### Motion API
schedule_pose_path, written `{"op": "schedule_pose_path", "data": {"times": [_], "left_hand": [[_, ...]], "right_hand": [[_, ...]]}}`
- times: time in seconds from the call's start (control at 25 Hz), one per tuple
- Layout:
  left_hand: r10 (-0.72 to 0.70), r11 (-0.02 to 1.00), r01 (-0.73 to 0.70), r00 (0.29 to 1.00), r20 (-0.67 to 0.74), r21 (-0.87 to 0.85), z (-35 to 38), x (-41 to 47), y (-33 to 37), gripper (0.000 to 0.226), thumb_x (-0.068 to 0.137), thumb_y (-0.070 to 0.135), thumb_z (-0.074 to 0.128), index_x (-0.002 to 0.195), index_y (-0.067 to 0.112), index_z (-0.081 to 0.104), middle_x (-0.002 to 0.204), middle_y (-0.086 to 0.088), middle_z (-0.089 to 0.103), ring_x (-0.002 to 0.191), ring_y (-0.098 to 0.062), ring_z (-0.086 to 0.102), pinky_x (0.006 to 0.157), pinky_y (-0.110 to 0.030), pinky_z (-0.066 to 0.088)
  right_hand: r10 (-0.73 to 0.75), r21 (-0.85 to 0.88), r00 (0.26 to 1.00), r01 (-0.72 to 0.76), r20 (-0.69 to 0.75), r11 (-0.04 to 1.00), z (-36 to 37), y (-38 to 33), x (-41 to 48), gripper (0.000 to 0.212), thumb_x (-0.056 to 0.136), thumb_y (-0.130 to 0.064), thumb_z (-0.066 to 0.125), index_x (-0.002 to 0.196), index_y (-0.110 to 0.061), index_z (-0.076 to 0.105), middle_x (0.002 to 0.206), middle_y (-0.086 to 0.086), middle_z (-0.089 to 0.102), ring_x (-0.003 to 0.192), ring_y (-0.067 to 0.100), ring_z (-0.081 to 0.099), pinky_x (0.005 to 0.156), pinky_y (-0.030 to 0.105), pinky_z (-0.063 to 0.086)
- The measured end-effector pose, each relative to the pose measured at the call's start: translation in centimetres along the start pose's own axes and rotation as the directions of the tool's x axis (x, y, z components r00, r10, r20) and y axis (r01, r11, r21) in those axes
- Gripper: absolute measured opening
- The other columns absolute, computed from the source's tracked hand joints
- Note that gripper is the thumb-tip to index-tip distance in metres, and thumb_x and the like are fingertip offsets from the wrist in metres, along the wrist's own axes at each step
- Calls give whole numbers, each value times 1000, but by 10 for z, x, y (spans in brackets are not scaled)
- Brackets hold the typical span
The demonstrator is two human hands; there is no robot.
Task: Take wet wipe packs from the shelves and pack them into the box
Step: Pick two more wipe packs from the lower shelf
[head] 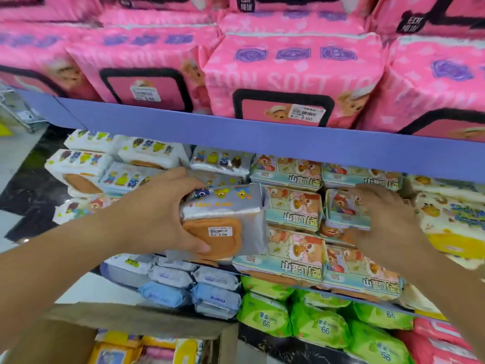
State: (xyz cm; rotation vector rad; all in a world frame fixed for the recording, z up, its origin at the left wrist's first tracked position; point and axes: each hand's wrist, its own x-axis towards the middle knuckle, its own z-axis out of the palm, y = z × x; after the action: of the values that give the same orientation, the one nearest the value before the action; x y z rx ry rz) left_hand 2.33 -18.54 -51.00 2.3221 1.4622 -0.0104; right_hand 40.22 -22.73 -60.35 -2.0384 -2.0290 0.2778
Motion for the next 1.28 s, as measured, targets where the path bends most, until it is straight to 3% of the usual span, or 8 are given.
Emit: {"op": "schedule_pose_path", "data": {"times": [0.08, 0.2, 0.36, 0.56, 0.76, 0.92, 1.12, 1.28], "left_hand": [[6, 999, -7, 1000, -26, -46, 4, -5, -5, 92, 47, 69, 89, 125, 35, 53, 105, 22, 45, 96, 2, 45, 80, -13, 39], [53, 994, -58, 997, -54, -90, 9, -25, -12, 88, 50, 69, 88, 123, 32, 55, 101, 20, 43, 96, 2, 45, 78, -16, 39], [54, 994, -59, 997, -55, -90, 9, -66, -48, 96, 53, 70, 87, 133, 34, 50, 107, 24, 41, 98, 2, 43, 80, -14, 38], [55, 997, -54, 998, -25, 48, 15, -75, -95, 109, 57, 75, 81, 148, 30, 41, 129, 12, 45, 121, -11, 44, 96, -27, 41], [145, 989, -142, 986, -85, 48, 32, -56, -93, 105, 62, 75, 78, 148, 28, 42, 123, 12, 45, 117, -10, 46, 86, -22, 37], [146, 989, -147, 989, -15, -16, 50, -85, -99, 105, 64, 79, 73, 151, 34, 34, 128, 18, 38, 119, -5, 39, 90, -22, 39], [77, 985, -70, 996, 35, -159, 21, -106, -148, 104, 60, 71, 83, 147, 37, 39, 121, 23, 42, 115, 0, 41, 100, -28, 44], [55, 965, -51, 998, 9, -258, -15, -127, -184, 92, 58, 70, 84, 136, 54, 40, 123, 29, 46, 114, 7, 45, 99, -17, 42]], "right_hand": [[-43, 416, 999, 33, 13, 909, -9, -60, -11, 68, 79, -25, 80, 141, -29, 51, 139, -15, 47, 132, 14, 44, 107, 30, 32], [-208, 785, 925, -133, 317, 605, -9, -145, -22, 88, 68, -53, 84, 142, -54, 36, 144, -30, 43, 129, -5, 47, 102, 29, 45], [-175, 776, 932, -148, 316, 614, 8, -206, -24, 105, 43, -62, 89, 133, -59, 36, 138, -25, 48, 119, -3, 56, 92, 25, 54], [-159, 702, 925, -142, 345, 698, 39, -249, -25, 90, 54, -40, 97, 124, -54, 44, 122, -30, 49, 110, 0, 57, 86, 19, 50], [-40, 607, 945, -177, 325, 775, 30, -233, -20, 87, 48, -31, 100, 116, -53, 49, 111, -32, 54, 98, -11, 58, 72, 8, 45], [-69, 644, 925, -205, 373, 738, 39, -242, -47, 89, 44, -24, 101, 112, -55, 54, 114, -26, 59, 99, -17, 57, 73, 4, 46], [-111, 734, 919, -223, 377, 642, 61, -292, -36, 93, 38, -42, 96, 122, -47, 56, 118, -18, 64, 104, -1, 66, 86, 25, 58], [-160, 754, 917, -191, 365, 629, 54, -334, -16, 85, 41, -48, 97, 119, -46, 62, 120, -19, 66, 102, -5, 66, 83, 18, 56]]}}
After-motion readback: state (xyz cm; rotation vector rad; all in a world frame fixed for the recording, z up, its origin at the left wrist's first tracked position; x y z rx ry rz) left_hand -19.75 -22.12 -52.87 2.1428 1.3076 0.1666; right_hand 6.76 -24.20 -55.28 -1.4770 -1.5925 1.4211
